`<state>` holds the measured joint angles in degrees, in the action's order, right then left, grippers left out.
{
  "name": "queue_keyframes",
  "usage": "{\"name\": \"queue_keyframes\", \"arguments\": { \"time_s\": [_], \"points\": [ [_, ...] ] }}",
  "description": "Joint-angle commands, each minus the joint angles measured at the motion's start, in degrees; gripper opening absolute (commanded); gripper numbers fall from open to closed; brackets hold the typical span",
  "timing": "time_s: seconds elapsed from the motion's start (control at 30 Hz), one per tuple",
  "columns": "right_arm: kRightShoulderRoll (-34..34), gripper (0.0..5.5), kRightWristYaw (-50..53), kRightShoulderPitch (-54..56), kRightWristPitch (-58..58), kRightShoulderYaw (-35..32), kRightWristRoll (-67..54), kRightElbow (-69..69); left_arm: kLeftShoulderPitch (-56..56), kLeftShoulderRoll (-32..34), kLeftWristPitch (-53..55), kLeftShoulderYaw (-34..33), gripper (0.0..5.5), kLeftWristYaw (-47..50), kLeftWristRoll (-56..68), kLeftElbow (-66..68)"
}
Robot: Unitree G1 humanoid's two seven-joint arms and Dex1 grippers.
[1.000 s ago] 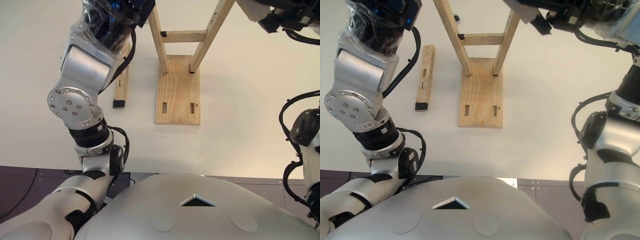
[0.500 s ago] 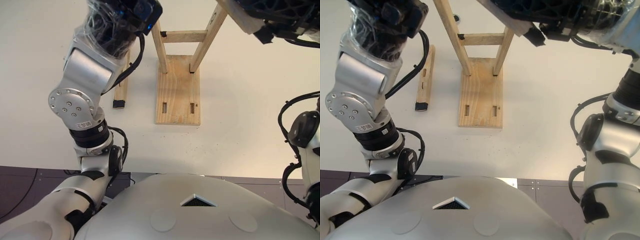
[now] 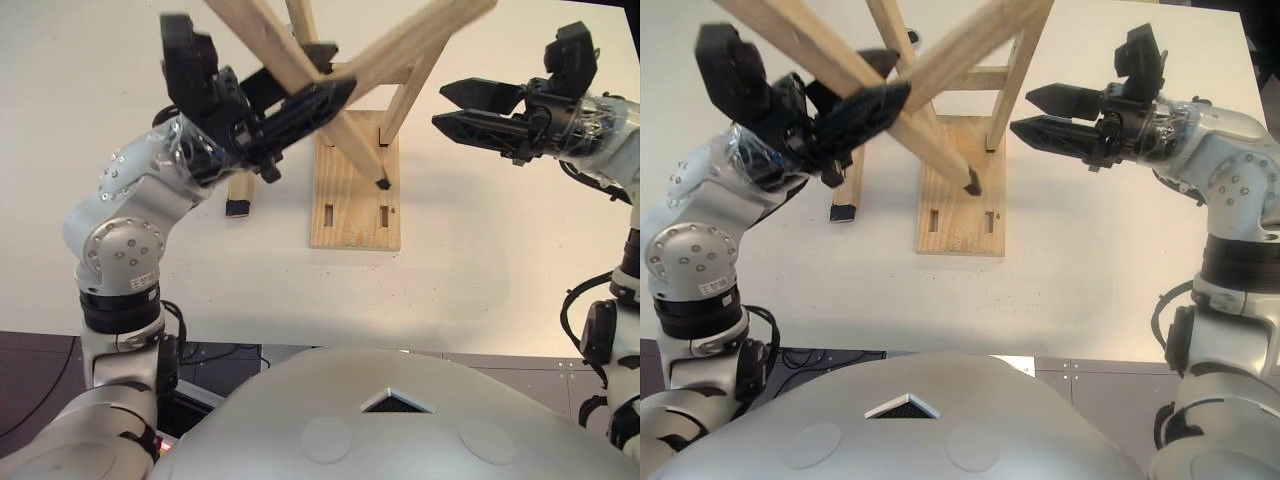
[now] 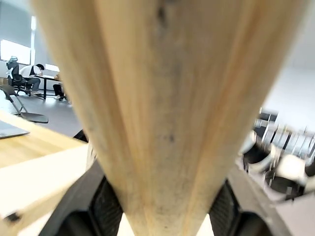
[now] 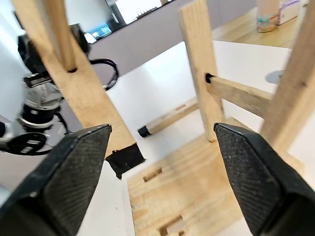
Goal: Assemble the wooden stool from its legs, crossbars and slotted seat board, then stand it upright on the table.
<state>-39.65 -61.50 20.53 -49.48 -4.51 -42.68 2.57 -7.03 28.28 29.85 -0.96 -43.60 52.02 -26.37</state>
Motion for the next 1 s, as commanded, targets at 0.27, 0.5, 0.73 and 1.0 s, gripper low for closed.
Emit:
{"name": "queue_keyframes", "arguments": {
  "time_s": [0.27, 0.5, 0.73, 1.0],
  "points": [
    [-2.4, 3.82, -3.9, 0.4, 6.6, 1.4, 6.4, -7.4, 8.1, 2.6, -13.4, 3.2, 2.03, -12.5, -16.3, 8.4],
    [-2.5, 3.82, -5.7, 2.7, 7.6, 2.6, 8.4, -9.8, 10.4, 1.6, -19.1, 6.7, 2.03, -14.1, -22.5, 11.8],
    [-1.5, 3.82, -4.7, 0.9, 8.4, 2.1, 9.6, -9.0, 8.6, 13.2, -15.7, 11.6, 2.02, -21.2, -29.1, 15.8],
    [1.0, 3.82, -0.9, -4.0, 10.5, 1.3, 9.5, -6.1, -2.3, 20.1, -13.7, 19.8, 2.02, -27.0, -34.1, 22.5]
  ]
}}
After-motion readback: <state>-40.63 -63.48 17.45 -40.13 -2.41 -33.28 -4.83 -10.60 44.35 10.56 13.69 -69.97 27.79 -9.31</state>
